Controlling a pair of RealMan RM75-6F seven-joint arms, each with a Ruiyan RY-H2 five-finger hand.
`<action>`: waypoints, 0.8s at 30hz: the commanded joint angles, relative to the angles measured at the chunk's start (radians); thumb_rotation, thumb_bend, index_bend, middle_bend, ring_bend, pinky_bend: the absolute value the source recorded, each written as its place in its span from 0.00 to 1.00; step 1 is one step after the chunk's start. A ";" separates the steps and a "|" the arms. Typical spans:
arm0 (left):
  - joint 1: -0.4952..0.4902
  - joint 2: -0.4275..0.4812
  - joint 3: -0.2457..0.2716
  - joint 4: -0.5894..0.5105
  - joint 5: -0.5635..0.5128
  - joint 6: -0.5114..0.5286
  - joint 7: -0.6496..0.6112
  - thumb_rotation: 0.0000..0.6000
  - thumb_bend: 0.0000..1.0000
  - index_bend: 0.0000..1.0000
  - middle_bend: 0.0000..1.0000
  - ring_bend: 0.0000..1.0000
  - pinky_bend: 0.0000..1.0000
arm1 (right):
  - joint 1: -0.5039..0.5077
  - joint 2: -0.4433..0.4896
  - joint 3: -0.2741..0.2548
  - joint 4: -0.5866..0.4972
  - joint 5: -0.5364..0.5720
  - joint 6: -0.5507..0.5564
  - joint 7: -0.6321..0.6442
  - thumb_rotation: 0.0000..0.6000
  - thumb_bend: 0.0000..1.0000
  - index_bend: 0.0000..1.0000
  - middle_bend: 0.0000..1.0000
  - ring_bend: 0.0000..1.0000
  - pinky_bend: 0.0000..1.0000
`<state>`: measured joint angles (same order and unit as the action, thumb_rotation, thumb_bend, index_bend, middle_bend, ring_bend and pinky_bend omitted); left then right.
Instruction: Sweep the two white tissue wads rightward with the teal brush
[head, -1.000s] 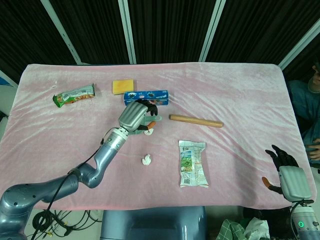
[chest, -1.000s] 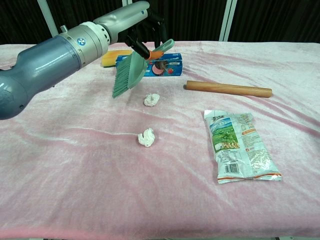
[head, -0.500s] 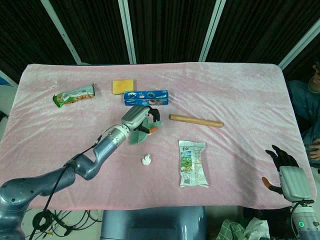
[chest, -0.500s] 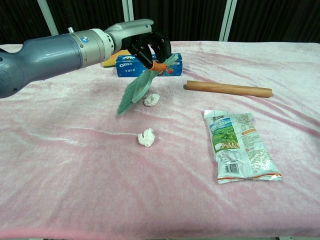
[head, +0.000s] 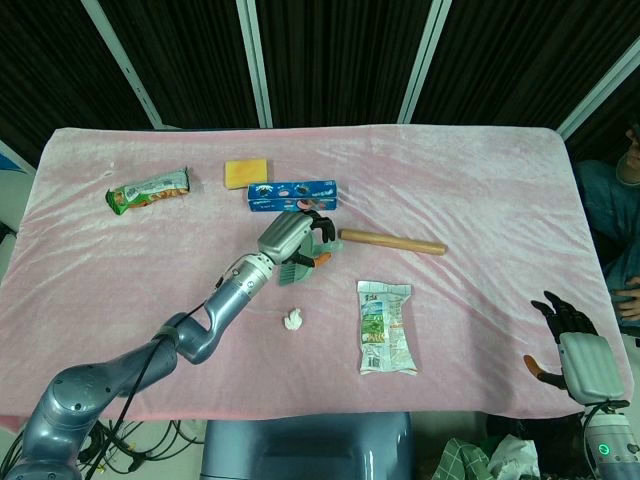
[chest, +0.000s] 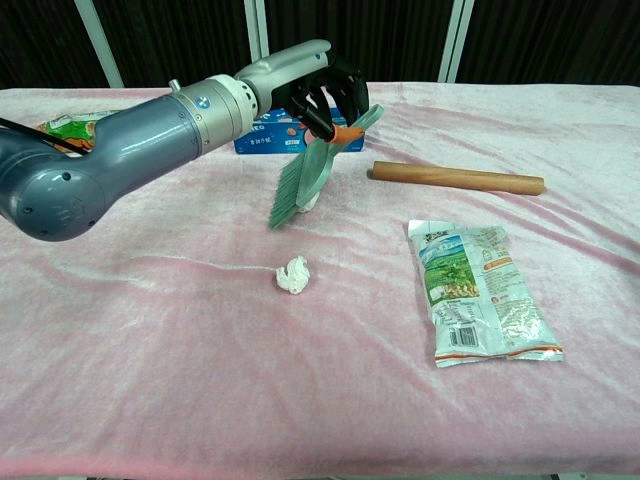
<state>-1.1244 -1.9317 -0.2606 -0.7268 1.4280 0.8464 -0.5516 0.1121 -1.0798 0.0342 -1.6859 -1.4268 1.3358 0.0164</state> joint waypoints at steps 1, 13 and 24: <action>-0.018 -0.032 0.009 0.049 0.007 -0.007 -0.025 1.00 0.43 0.68 0.70 0.33 0.39 | 0.000 0.000 0.000 0.000 0.001 -0.001 0.002 1.00 0.18 0.17 0.06 0.10 0.15; -0.078 -0.174 -0.052 0.180 -0.015 0.077 -0.166 1.00 0.43 0.69 0.72 0.34 0.41 | 0.001 0.001 -0.001 0.001 -0.002 -0.003 0.006 1.00 0.18 0.17 0.06 0.10 0.15; -0.102 -0.204 -0.158 0.091 -0.063 0.197 -0.393 1.00 0.43 0.70 0.73 0.35 0.44 | 0.001 0.003 -0.002 0.002 -0.004 -0.003 0.008 1.00 0.18 0.18 0.06 0.10 0.15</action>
<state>-1.2253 -2.1415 -0.3854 -0.5925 1.3866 1.0171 -0.9029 0.1130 -1.0768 0.0320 -1.6835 -1.4309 1.3330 0.0246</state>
